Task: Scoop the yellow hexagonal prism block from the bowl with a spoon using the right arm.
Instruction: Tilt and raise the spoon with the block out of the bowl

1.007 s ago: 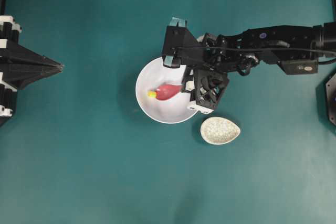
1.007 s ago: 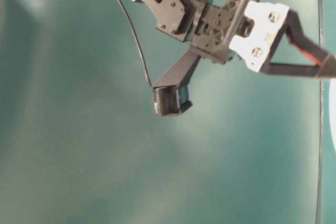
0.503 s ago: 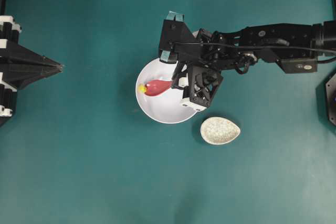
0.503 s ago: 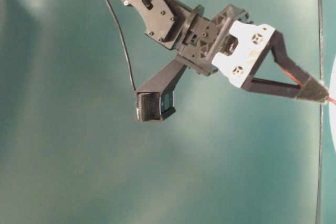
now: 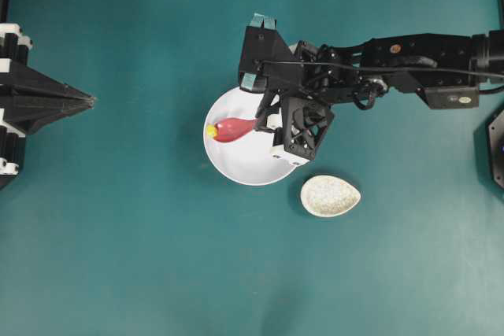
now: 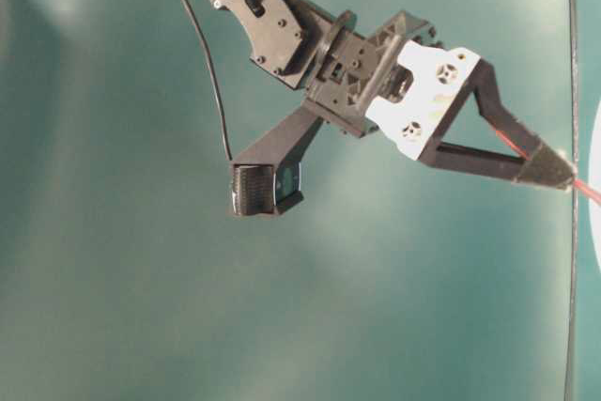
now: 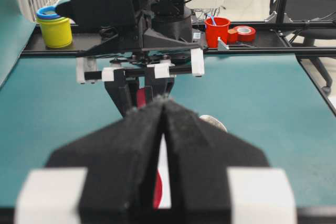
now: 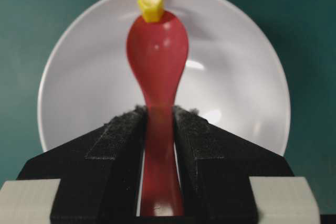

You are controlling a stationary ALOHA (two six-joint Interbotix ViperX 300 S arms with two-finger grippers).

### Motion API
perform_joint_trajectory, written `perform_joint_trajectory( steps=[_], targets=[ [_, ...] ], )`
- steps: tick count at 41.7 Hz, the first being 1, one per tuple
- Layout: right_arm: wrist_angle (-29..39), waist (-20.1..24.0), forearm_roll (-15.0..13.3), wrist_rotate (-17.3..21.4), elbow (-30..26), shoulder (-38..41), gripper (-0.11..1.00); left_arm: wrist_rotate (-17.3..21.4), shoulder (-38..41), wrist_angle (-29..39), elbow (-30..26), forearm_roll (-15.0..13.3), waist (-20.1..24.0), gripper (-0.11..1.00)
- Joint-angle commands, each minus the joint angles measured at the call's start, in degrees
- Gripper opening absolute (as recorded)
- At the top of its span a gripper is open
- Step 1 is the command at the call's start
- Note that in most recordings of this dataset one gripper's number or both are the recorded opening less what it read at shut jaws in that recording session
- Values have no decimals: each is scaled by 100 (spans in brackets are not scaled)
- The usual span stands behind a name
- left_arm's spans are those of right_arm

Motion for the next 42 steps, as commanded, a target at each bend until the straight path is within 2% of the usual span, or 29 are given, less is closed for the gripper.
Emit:
perform_joint_trajectory(
  steps=[1, 18, 30, 35, 42],
  targets=[
    [-70, 9, 9, -9, -132, -202, 23, 9, 26, -70, -105, 18, 0, 0],
    [-132, 18, 0, -18, -132, -229, 23, 9, 26, -70, -105, 18, 9, 0],
    [-176, 18, 0, -18, -9, -800, 23, 9, 26, -70, -105, 18, 9, 0],
    [-563, 18, 0, -18, 272, -1230, 23, 9, 18, -70, -114, 18, 9, 0],
    [-1679, 62, 0, 9, 1055, -1969, 23, 9, 9, -70, -105, 18, 9, 0]
  ],
)
